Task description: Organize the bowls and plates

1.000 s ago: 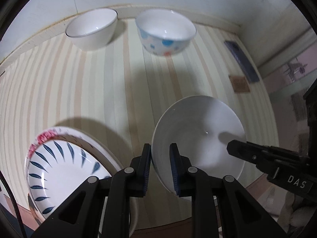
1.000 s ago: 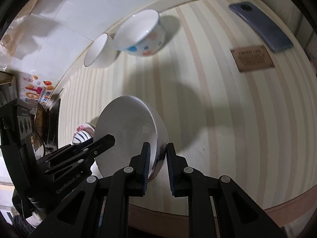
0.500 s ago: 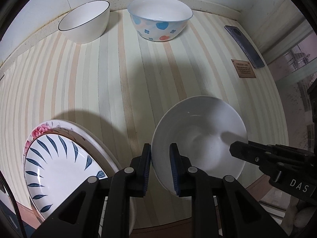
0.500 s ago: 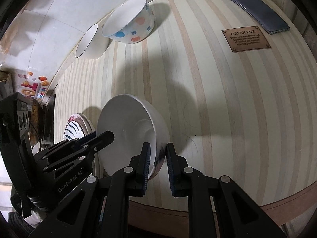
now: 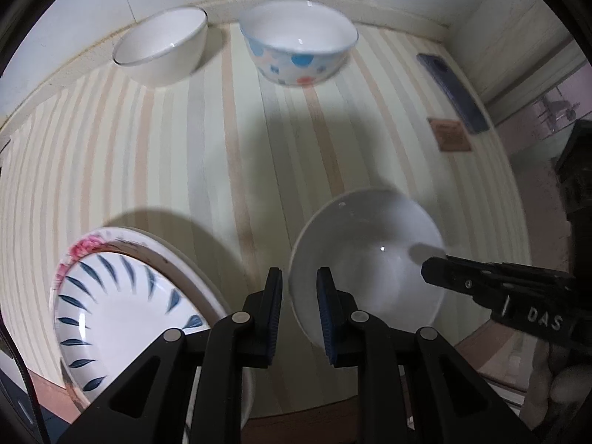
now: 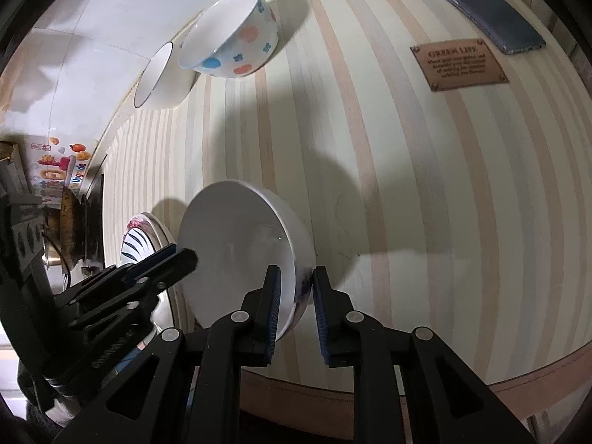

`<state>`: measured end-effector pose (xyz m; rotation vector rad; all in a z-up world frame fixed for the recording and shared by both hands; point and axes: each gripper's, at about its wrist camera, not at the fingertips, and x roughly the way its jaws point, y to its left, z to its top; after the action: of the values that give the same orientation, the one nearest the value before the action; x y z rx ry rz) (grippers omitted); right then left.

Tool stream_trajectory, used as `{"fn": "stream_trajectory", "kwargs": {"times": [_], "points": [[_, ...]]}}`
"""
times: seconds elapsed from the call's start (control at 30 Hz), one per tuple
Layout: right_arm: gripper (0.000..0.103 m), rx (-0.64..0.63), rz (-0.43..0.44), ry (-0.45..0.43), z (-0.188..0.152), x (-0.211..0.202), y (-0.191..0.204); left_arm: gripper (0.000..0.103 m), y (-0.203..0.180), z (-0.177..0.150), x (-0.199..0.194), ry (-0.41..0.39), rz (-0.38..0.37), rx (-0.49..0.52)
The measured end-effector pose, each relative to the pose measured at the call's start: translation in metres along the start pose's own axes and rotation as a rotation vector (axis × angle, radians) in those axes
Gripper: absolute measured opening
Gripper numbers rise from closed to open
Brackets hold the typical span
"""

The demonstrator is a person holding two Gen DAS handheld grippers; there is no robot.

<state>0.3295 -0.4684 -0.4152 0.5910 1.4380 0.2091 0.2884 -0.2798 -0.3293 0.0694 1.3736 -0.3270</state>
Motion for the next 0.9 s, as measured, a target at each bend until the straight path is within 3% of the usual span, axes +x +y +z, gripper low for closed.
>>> {"fn": "stream_trajectory", "kwargs": {"times": [0.1, 0.23, 0.33, 0.43, 0.67, 0.73, 0.8, 0.83, 0.9], "points": [[0.021, 0.012, 0.011, -0.01, 0.01, -0.018, -0.002, 0.018, 0.006, 0.01, -0.025, -0.038, -0.027, -0.033], [0.052, 0.03, 0.028, -0.058, 0.043, -0.044, -0.001, 0.037, 0.015, 0.045, -0.046, -0.106, -0.082, -0.087], [0.053, 0.016, 0.032, -0.104, 0.075, -0.048, 0.004, 0.037, 0.029, 0.081, -0.039, -0.14, -0.088, -0.146], [0.053, 0.012, 0.032, -0.146, 0.114, -0.042, 0.011, 0.037, 0.046, 0.122, -0.015, -0.125, -0.113, -0.218], [0.053, 0.05, 0.059, -0.169, 0.191, -0.003, 0.018, 0.037, 0.063, 0.18, 0.039, -0.059, -0.123, -0.255], [0.05, 0.061, 0.069, -0.166, 0.202, 0.009, 0.018, 0.034, 0.065, 0.188, 0.05, -0.052, -0.128, -0.255], [0.033, 0.065, 0.085, -0.154, 0.212, 0.022, 0.017, 0.018, 0.063, 0.19, 0.056, -0.058, -0.132, -0.243], [0.024, 0.062, 0.082, -0.147, 0.214, 0.028, 0.018, 0.017, 0.061, 0.191, 0.058, -0.056, -0.118, -0.231], [0.019, 0.048, 0.075, -0.141, 0.216, 0.037, 0.019, 0.016, 0.062, 0.193, 0.06, -0.069, -0.108, -0.22]]}}
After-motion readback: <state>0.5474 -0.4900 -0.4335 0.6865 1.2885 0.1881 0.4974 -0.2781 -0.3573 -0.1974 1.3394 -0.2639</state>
